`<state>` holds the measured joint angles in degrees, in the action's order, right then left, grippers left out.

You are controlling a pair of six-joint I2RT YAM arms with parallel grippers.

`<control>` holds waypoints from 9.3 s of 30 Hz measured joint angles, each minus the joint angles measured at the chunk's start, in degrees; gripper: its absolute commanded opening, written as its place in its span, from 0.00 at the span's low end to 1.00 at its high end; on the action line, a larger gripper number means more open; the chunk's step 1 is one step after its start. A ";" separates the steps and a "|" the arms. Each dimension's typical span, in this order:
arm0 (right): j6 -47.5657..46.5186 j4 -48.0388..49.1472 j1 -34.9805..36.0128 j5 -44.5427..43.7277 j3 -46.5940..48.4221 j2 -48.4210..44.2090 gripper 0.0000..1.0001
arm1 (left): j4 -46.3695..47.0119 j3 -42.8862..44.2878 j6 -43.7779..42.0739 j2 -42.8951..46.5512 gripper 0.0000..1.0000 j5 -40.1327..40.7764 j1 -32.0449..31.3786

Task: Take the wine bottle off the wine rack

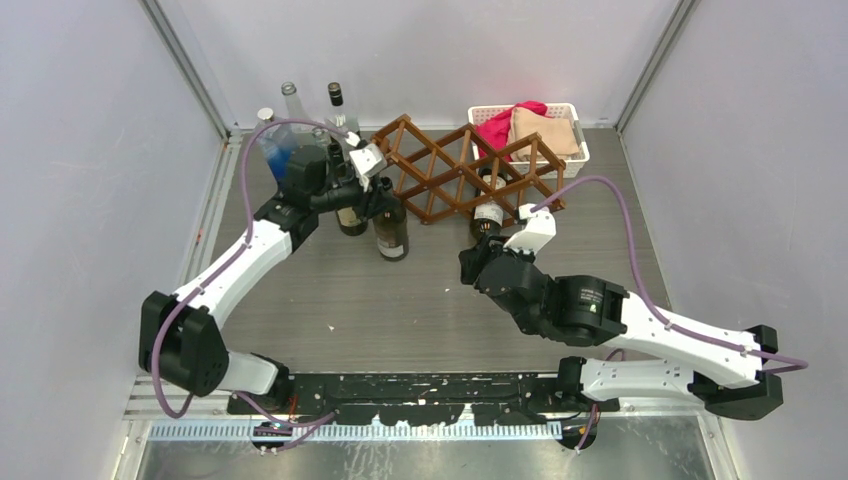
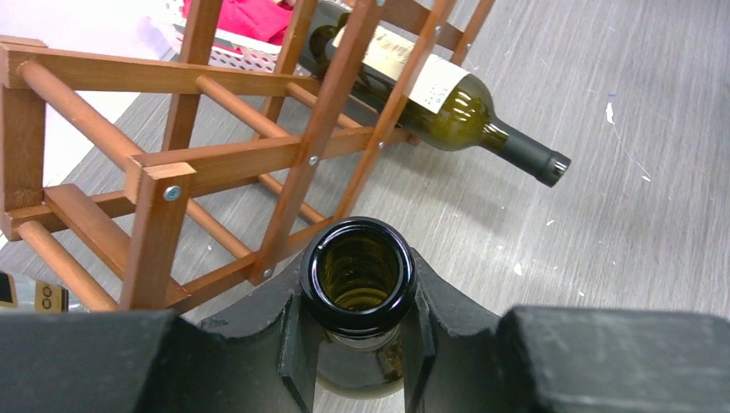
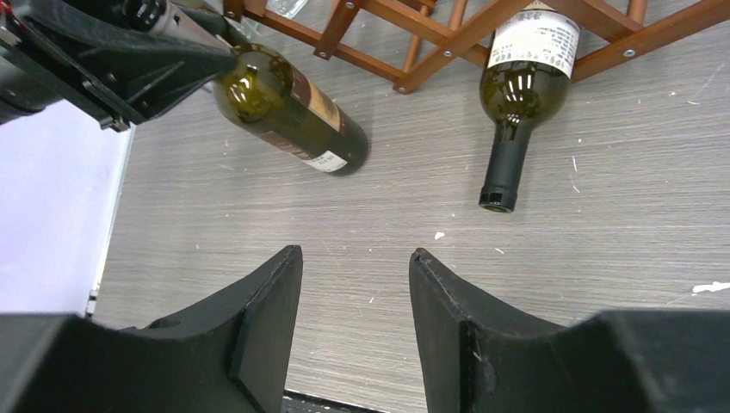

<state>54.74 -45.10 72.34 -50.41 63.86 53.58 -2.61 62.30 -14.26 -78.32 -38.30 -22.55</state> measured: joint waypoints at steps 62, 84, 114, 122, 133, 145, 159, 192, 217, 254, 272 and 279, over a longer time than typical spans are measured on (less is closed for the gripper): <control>-9.51 23.21 -38.18 25.62 -11.26 32.39 0.69 | -59.98 37.38 -7.08 0.24 1.00 22.03 6.93; -9.62 27.89 -36.92 24.55 -16.83 26.27 0.01 | -58.60 30.36 -5.38 3.58 1.00 18.73 6.93; -3.08 26.18 -15.54 8.33 -29.55 10.43 0.01 | -55.34 24.76 -5.40 5.07 0.99 17.20 6.93; 1.01 20.65 -8.31 5.18 -32.04 4.63 0.01 | -53.75 23.34 -5.38 5.07 0.99 16.41 6.95; 10.54 13.64 -0.20 1.60 -32.74 1.86 0.01 | -52.35 20.00 -5.62 5.81 1.00 16.00 6.93; 19.17 2.73 4.09 1.40 -33.79 -6.12 0.01 | -50.80 18.27 -5.73 5.81 0.99 15.98 6.93; 31.69 -6.73 10.97 1.31 -30.18 4.07 0.01 | -49.88 16.39 -6.60 5.75 0.99 16.00 6.93; 5.18 -24.02 1.03 42.25 23.23 24.15 0.01 | -46.38 -6.71 -34.14 33.55 1.00 -3.32 -8.35; 1.95 -13.90 -7.54 63.93 30.47 35.76 0.01 | -26.53 -21.81 -30.62 35.26 0.97 4.63 -20.09; 3.80 -11.50 -15.58 39.45 23.02 13.07 0.89 | -0.87 -28.04 4.26 24.35 0.00 38.80 -9.79; 3.61 -12.20 -15.58 32.92 15.41 10.78 0.84 | 12.41 -27.76 15.32 18.86 0.00 30.67 -0.94; 3.63 -11.93 -15.58 31.56 14.56 10.51 0.83 | 19.17 -34.45 12.26 18.91 0.02 28.20 -0.94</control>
<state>58.37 -57.04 56.75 -18.85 78.41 64.10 16.56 27.86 -2.00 -59.42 -10.11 -23.49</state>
